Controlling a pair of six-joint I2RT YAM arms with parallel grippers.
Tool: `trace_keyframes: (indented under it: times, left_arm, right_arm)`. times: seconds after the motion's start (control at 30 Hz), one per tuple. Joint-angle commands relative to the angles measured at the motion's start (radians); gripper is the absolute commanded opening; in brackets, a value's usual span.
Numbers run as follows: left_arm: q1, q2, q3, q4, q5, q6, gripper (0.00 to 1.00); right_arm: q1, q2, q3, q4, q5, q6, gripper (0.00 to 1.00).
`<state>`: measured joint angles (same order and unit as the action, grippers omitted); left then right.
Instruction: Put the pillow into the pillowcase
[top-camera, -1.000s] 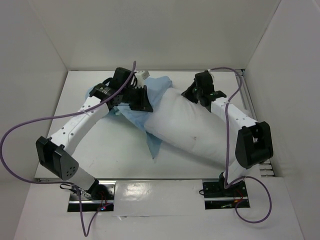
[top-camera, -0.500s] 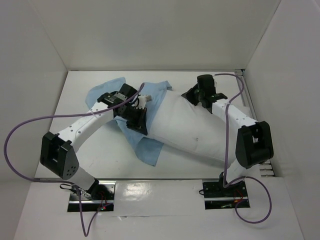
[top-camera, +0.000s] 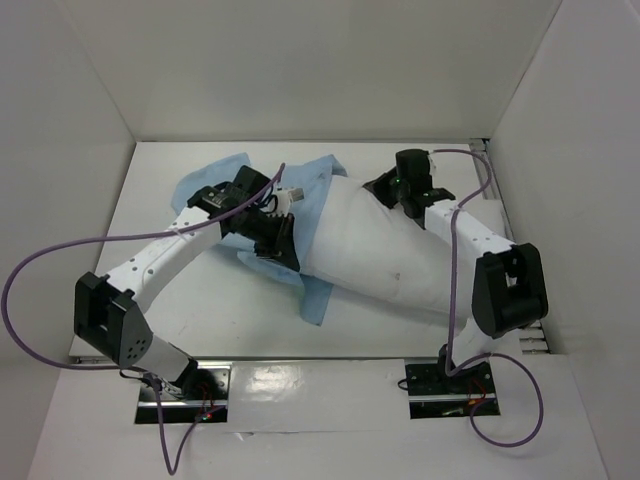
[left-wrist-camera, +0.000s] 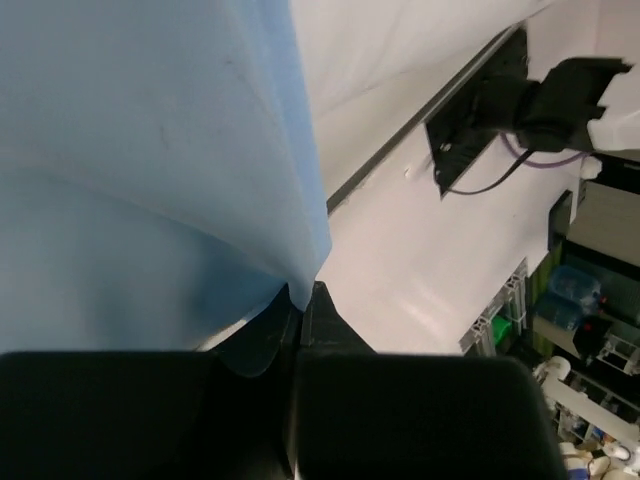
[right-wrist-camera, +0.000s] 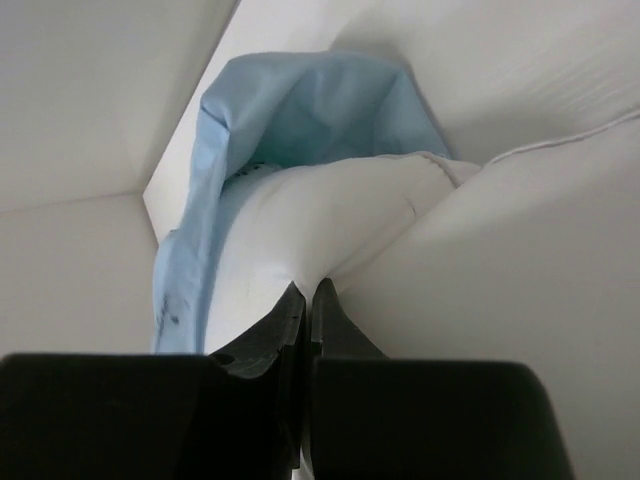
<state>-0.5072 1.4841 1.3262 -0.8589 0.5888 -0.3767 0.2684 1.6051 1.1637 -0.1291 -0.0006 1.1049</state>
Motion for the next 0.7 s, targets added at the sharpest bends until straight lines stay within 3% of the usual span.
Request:
trace_keyframes:
  times: [0.0,0.07,0.1,0.13,0.17,0.2,0.23,0.3,0.33,0.37,0.47,0.6,0.67]
  left_arm:
    - [-0.008,0.008,0.128,0.012,0.096,-0.042,0.11]
    - [-0.008,0.027,0.22,-0.099,-0.091,-0.031,0.28]
    - [0.002,0.027,0.287,-0.118,-0.242,-0.021,0.32]
    - [0.002,0.027,0.307,-0.127,-0.295,0.001,0.38]
    - [0.012,0.027,0.323,-0.127,-0.337,0.013,0.51]
    - [0.028,0.027,0.341,-0.127,-0.369,0.025,0.77]
    - [0.029,0.027,0.355,-0.127,-0.423,0.038,0.85]
    - [0.029,0.053,0.393,-0.137,-0.475,0.062,0.91]
    - [0.029,0.094,0.442,-0.146,-0.522,0.062,0.89]
    - [0.029,0.117,0.468,-0.146,-0.553,0.053,0.87]
    - [0.029,0.244,0.577,-0.146,-0.674,-0.003,0.84]
    - [0.029,0.407,0.737,-0.137,-0.708,-0.074,0.91]
    - [0.029,0.465,0.821,-0.126,-0.751,-0.094,0.91]
  right_arm:
    - [0.081,-0.011,0.025,0.105,0.022,0.037,0.0]
    - [0.091,-0.011,0.034,0.095,0.034,-0.011,0.0]
    - [0.101,-0.022,0.034,0.076,0.034,-0.032,0.0]
    - [0.101,-0.022,0.034,0.062,0.034,-0.083,0.0]
    - [0.112,-0.037,0.043,0.048,0.034,-0.115,0.0]
    - [0.112,-0.051,0.044,0.008,0.034,-0.144,0.0]
    - [0.112,-0.051,0.071,-0.018,0.034,-0.205,0.06]
    - [0.112,-0.051,0.112,-0.084,0.034,-0.275,0.35]
    - [0.112,-0.051,0.164,-0.166,0.043,-0.305,0.62]
    - [0.112,-0.051,0.191,-0.206,0.06,-0.362,0.72]
    - [0.112,-0.062,0.287,-0.375,0.178,-0.456,0.85]
    - [0.082,-0.111,0.33,-0.544,0.428,-0.51,0.9]
    - [0.022,-0.14,0.33,-0.62,0.448,-0.525,0.91]
